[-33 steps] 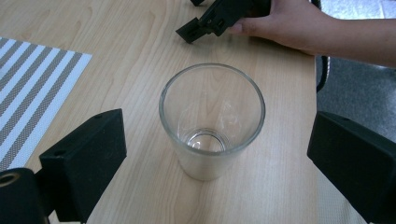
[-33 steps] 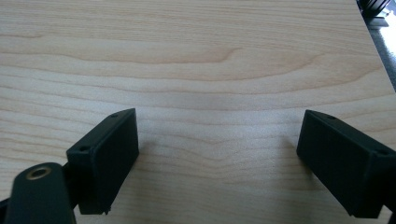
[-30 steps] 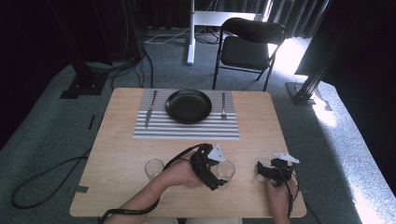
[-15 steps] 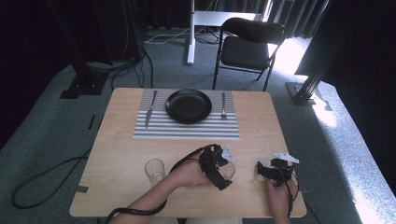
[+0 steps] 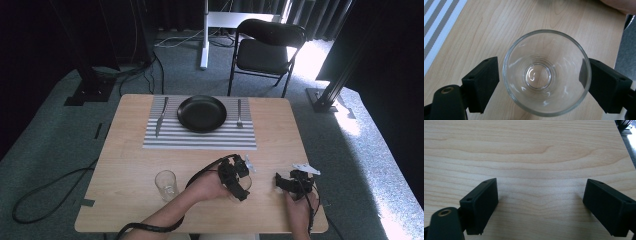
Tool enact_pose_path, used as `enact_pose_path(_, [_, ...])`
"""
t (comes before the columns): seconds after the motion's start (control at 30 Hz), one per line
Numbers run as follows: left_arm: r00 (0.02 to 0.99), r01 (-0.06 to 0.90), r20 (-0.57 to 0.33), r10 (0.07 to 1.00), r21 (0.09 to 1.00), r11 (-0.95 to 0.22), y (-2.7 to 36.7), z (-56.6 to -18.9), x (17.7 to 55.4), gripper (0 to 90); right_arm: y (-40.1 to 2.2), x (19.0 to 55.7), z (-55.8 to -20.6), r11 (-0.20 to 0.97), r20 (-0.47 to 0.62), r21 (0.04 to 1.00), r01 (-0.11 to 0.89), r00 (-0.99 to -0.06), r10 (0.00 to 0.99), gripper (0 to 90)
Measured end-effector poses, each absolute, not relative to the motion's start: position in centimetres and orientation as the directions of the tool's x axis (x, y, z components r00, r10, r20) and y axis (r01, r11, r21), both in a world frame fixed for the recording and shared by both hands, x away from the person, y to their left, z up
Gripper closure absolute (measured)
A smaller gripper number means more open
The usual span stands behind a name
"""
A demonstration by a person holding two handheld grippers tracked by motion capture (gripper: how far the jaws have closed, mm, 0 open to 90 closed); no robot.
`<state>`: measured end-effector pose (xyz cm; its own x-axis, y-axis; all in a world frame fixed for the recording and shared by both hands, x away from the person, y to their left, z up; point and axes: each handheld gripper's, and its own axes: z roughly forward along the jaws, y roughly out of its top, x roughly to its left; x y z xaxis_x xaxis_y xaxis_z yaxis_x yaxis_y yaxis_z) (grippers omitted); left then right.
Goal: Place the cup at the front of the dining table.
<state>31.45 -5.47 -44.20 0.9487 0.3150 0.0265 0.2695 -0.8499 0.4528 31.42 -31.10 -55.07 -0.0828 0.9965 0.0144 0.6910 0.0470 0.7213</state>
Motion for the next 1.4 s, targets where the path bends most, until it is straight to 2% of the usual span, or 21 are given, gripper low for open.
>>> enact_pose_path(0.07, [0.948,0.273,0.026,0.317,0.444,-0.854,-5.7,-44.4,31.4,19.6,-31.1,31.4,-55.1,0.047,0.015,0.721,0.691,-0.083,0.996,12.2])
enact_pose_path(0.2, [0.947,0.280,0.022,0.321,0.430,-0.858,-5.9,-44.7,31.4,20.7,-31.1,31.4,-55.1,0.047,0.014,0.721,0.691,-0.083,0.996,12.2])
enact_pose_path(0.3, [0.942,0.297,0.014,0.336,0.432,-0.851,-6.0,-44.7,31.6,27.7,-31.1,31.4,-55.1,0.047,0.014,0.721,0.691,-0.083,0.996,12.1])
enact_pose_path(1.1, [0.952,0.261,0.026,0.306,0.454,-0.852,-6.0,-44.1,31.9,28.5,-31.1,31.4,-55.1,0.047,0.015,0.721,0.691,-0.082,0.996,12.2])
enact_pose_path(1.4, [0.937,0.301,0.009,0.348,0.482,-0.823,-5.5,-43.4,33.0,28.5,-31.1,31.4,-55.1,0.047,0.014,0.720,0.692,-0.083,0.996,12.2])
